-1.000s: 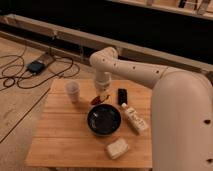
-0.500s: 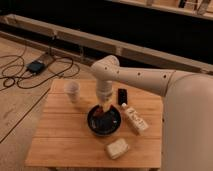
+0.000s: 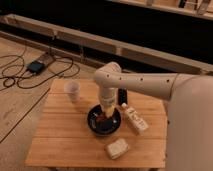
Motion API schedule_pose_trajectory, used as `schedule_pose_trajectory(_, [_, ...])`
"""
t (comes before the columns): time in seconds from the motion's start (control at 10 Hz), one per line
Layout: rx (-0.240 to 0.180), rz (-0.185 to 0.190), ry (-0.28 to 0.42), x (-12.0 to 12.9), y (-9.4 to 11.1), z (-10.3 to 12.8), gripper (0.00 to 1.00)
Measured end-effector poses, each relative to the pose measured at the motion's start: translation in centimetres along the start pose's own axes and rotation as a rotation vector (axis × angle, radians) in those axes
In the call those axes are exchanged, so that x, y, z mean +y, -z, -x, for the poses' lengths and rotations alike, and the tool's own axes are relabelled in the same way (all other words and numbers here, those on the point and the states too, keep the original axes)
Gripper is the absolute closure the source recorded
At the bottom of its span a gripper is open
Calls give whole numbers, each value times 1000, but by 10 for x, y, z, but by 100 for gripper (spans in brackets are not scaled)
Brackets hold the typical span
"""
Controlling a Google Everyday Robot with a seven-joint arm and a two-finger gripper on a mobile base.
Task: Place the pepper in the ceramic bowl
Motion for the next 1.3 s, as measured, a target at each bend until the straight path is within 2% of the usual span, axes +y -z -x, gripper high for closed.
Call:
schedule_pose_trajectory(0.1, [-3, -11, 1, 1, -2, 1, 39])
schedule_pose_trajectory(0.6, [-27, -65, 21, -4, 1, 8, 38])
schedule_pose_trajectory(0.8, [-43, -71, 23, -2, 2, 10, 38])
schedule_pose_trajectory(1.3, [-43, -71, 24, -2, 2, 10, 38])
